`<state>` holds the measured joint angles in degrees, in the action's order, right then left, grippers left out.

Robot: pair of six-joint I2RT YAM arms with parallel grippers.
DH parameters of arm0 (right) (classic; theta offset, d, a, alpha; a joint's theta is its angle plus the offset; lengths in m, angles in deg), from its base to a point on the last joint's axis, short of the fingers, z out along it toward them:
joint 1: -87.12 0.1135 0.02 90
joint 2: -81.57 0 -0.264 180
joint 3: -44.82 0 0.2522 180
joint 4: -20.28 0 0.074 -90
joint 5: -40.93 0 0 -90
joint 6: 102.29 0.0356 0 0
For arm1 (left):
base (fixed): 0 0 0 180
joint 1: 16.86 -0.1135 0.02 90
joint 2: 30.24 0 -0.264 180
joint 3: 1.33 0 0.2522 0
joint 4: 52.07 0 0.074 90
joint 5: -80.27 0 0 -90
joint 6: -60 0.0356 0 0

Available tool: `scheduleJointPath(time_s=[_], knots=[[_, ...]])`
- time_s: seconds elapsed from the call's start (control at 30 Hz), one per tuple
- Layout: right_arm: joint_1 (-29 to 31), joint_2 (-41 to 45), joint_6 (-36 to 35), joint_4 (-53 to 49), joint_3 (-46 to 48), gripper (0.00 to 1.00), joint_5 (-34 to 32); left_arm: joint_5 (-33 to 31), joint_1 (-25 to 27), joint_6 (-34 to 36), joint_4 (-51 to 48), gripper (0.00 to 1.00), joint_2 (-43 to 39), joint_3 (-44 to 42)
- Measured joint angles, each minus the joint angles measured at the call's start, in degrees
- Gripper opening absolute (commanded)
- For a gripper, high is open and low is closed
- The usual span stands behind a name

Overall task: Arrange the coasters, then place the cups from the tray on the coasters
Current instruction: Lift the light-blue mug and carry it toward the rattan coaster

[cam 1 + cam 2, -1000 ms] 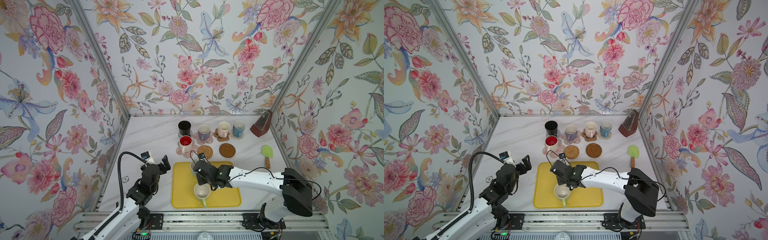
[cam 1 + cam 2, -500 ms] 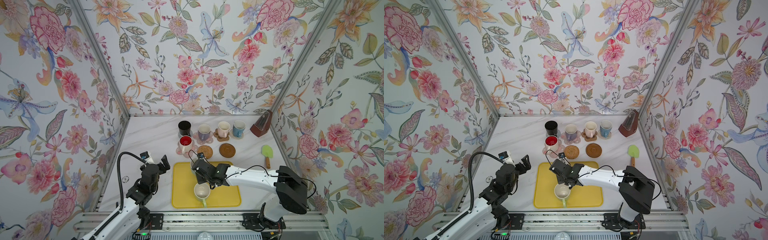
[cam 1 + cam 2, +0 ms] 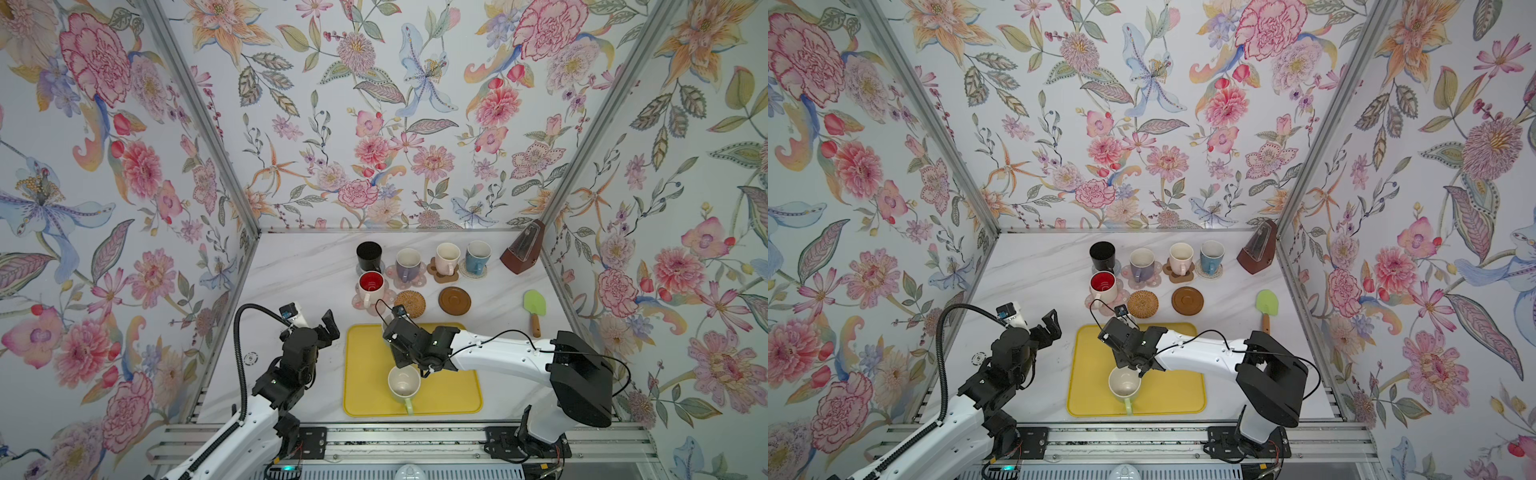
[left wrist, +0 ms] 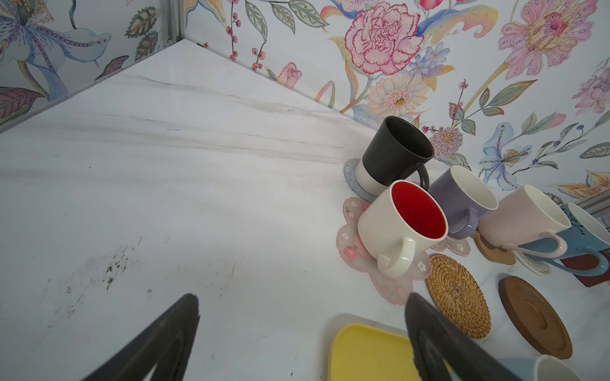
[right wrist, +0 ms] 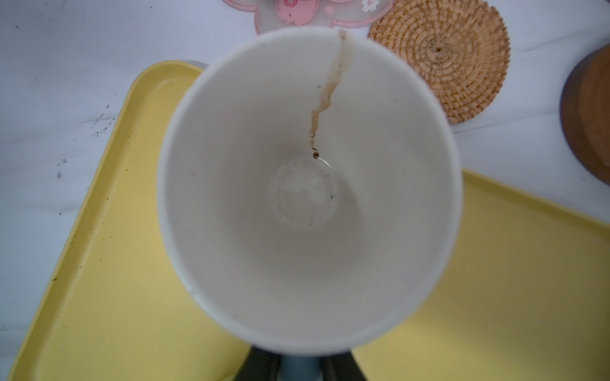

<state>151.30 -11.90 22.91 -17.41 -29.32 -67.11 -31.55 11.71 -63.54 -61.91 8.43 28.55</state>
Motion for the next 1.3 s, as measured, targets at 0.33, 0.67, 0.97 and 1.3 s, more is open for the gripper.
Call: scheduleJointPath(time_s=[0.33, 0.67, 0.97, 1.3], knots=[[-1.2, 0.7, -2.5, -2.9, -0.8, 0.0, -0.5, 0.2, -0.2, -0.1, -0.1, 0.99, 0.0, 0.0], [-6.0, 7.1, -4.5, -4.6, -0.8, 0.0, -1.8, 0.2, -0.3, -0.9, -0.6, 0.99, 0.0, 0.0], [-13.9, 7.2, -8.6, -4.7, -2.3, 0.0, -2.1, 0.4, -0.5, -1.9, -3.1, 0.99, -1.4, -0.9], [-18.7, 1.9, -12.4, -1.5, -6.8, 0.0, -0.8, 2.0, -0.5, -2.3, -5.4, 0.99, -4.7, -2.5]])
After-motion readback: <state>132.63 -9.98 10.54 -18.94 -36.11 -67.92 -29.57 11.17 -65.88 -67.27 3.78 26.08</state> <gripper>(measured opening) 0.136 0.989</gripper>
